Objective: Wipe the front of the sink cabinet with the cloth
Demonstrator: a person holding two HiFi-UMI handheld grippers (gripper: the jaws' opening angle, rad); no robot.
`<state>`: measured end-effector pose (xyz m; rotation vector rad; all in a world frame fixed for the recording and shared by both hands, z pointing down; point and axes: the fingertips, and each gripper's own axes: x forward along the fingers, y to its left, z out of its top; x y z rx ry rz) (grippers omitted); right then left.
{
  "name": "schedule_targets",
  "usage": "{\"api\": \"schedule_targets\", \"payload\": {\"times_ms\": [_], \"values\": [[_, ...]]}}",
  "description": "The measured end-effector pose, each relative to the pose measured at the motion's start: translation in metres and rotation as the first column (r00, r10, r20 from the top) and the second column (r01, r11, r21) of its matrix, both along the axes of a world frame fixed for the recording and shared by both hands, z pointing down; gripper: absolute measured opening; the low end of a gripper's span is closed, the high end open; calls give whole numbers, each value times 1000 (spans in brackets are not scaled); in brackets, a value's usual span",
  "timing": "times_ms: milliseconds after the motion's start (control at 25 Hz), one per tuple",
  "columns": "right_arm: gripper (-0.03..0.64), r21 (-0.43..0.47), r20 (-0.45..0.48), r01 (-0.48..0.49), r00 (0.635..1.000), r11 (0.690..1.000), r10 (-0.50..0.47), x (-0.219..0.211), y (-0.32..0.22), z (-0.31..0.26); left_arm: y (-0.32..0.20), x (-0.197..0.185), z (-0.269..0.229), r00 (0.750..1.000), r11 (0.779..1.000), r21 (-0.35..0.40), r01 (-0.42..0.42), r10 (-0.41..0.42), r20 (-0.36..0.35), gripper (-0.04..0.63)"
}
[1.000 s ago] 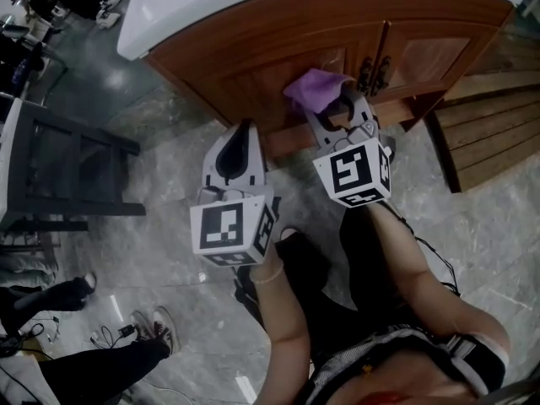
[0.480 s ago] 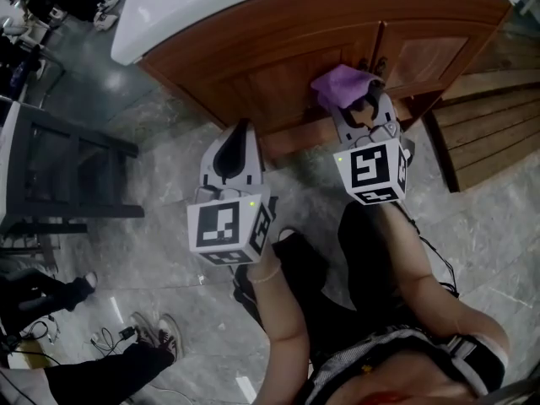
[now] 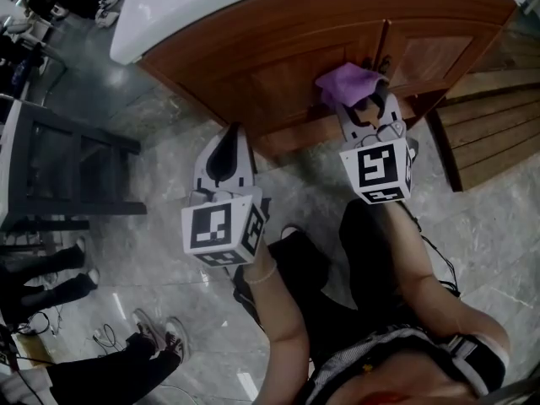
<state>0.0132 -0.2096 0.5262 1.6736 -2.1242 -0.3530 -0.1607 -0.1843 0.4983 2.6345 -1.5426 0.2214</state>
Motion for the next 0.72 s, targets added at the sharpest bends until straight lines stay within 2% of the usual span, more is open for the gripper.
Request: {"api": "schedule_targets", "payload": {"times_ms": [400, 560, 720], "values": [[169, -9, 2, 4, 1000, 1000, -4, -7, 4, 0, 1, -4, 0, 1000, 1000, 0, 6, -6, 3, -3], [169, -24, 19, 129, 992, 991, -129, -49, 18, 8, 0, -9, 0, 1000, 1000, -3, 22, -22, -5, -3], [169, -65, 14, 281, 960, 957, -281, -107, 27, 26, 1, -11, 0, 1000, 1000, -5, 28, -28, -8, -3]]}}
